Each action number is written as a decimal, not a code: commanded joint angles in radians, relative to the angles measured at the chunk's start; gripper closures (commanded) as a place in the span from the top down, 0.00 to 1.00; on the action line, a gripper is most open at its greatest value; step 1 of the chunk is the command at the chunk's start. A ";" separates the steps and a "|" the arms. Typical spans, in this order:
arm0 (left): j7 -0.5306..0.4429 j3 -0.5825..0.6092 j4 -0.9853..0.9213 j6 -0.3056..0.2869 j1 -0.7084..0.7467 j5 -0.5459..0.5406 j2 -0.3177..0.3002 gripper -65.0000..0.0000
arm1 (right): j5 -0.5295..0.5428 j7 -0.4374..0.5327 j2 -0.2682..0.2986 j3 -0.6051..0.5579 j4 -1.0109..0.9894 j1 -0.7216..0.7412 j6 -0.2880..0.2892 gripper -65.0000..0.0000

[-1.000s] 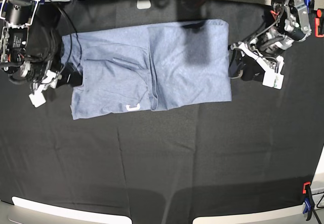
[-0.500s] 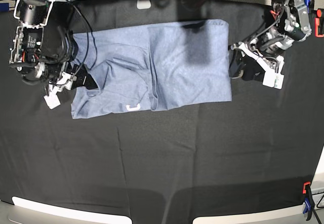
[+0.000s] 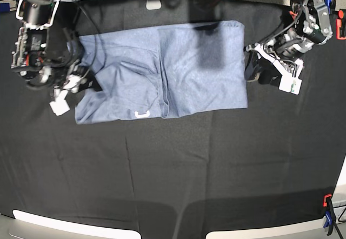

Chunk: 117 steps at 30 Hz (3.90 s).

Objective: Layout the t-shirt on the table in an organized manner, then fold the t-shirt properly
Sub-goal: 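Adjust the right gripper's grip on the shirt end near the collar, then lift the shirt end with the right gripper and fold it over toward the left gripper, then release the folded shirt and raise both grippers away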

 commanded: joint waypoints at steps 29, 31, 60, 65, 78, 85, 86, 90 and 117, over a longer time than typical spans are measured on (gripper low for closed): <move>-0.008 -0.002 0.020 -0.009 0.092 -0.065 -0.032 0.39 | -0.611 0.176 -0.513 -0.457 0.567 0.003 -0.153 0.00; -0.005 -0.002 0.020 -0.008 0.100 -0.065 -0.040 0.39 | -0.677 0.217 -0.513 -0.494 0.547 0.003 -0.177 0.00; 0.066 -0.288 0.029 -0.065 0.125 -0.357 -0.058 0.37 | -0.540 0.257 -0.513 -0.545 0.631 0.104 -0.082 0.45; 0.311 -0.266 0.062 -0.065 0.125 -0.619 -0.052 0.00 | -0.726 0.338 -0.491 -0.507 0.608 0.144 -0.095 0.18; 0.488 0.055 0.074 -0.065 0.125 -0.699 -0.053 0.00 | -0.946 0.430 -0.442 -0.546 0.090 0.383 -0.097 0.00; 0.573 0.081 0.089 -0.065 0.164 -0.661 -0.053 0.00 | -0.977 0.519 -0.445 -0.546 -0.065 0.399 -0.097 0.00; 0.566 0.093 0.089 -0.065 0.172 -0.623 -0.053 0.00 | -0.977 0.514 -0.445 -0.547 -0.078 0.399 -0.097 0.00; 0.454 0.135 0.087 -0.065 0.203 -0.431 -0.054 0.00 | -0.982 0.474 -0.444 -0.547 -0.089 0.393 -0.087 0.00; -0.037 0.144 -0.471 -0.065 -0.283 0.055 -0.094 0.00 | -0.991 0.407 -0.334 -0.546 0.482 -0.093 -0.087 0.00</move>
